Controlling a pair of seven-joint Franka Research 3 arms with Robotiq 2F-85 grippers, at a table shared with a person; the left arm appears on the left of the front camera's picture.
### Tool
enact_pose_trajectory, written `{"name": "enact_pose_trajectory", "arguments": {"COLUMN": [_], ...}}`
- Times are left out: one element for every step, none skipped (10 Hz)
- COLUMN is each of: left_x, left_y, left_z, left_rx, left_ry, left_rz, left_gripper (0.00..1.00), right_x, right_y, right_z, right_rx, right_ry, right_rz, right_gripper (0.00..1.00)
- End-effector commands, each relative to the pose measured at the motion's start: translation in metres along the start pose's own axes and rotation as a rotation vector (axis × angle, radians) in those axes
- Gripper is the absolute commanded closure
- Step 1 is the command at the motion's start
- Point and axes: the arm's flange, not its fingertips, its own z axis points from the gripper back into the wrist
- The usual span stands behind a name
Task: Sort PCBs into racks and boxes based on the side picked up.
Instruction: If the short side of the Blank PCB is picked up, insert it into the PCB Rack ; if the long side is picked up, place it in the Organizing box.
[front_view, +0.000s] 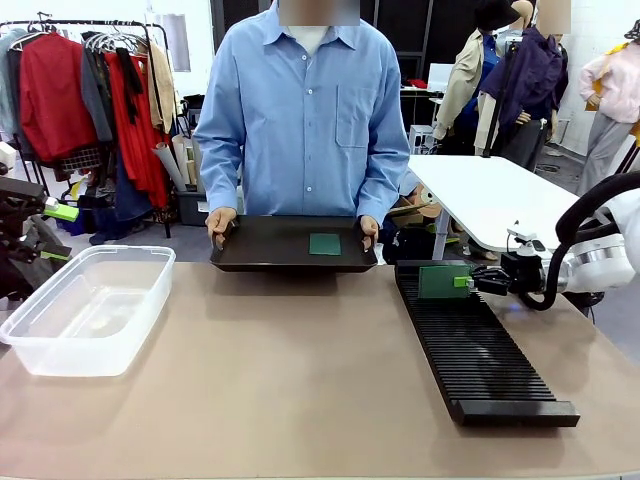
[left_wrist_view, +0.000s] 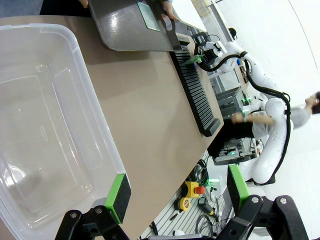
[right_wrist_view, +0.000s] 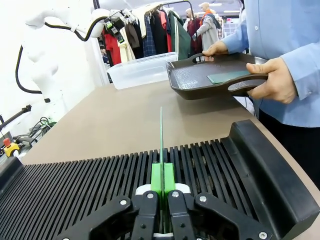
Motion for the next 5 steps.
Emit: {"name": "enact_pose_trajectory", "arguments": {"left_x": [0.001,0.001,0.001,0.001,0.001], "left_y": [-0.003,-0.003,-0.003,-0.003,-0.003], "left_z": [0.001,0.001,0.001,0.001,0.001], "left_rx": [0.004,0.004,0.004,0.004,0.004], "left_ry": [-0.002,-0.002,-0.002,-0.002,-0.002], "left_rz": [0.01,0.01,0.01,0.01,0.01], "left_gripper": [0.0,0.0,0.0,0.0,0.0], "right_x": [-0.007,-0.007,-0.007,-0.008,-0.01], "right_y": [-0.015,-0.012,-0.009,-0.006,-0.004], "right_z": [-0.003,-0.004,-0.003,-0.003,-0.003], "right_rx": [0.017,0.002,-0.027,-0.048,-0.066], "right_ry": [0.034,0.041,0.042,0.036,0.037], "right_rz": [-0.057,-0.075,-0.085,-0.084,-0.074], "right_gripper": [1.0,1.0,1.0,1.0,1.0]}}
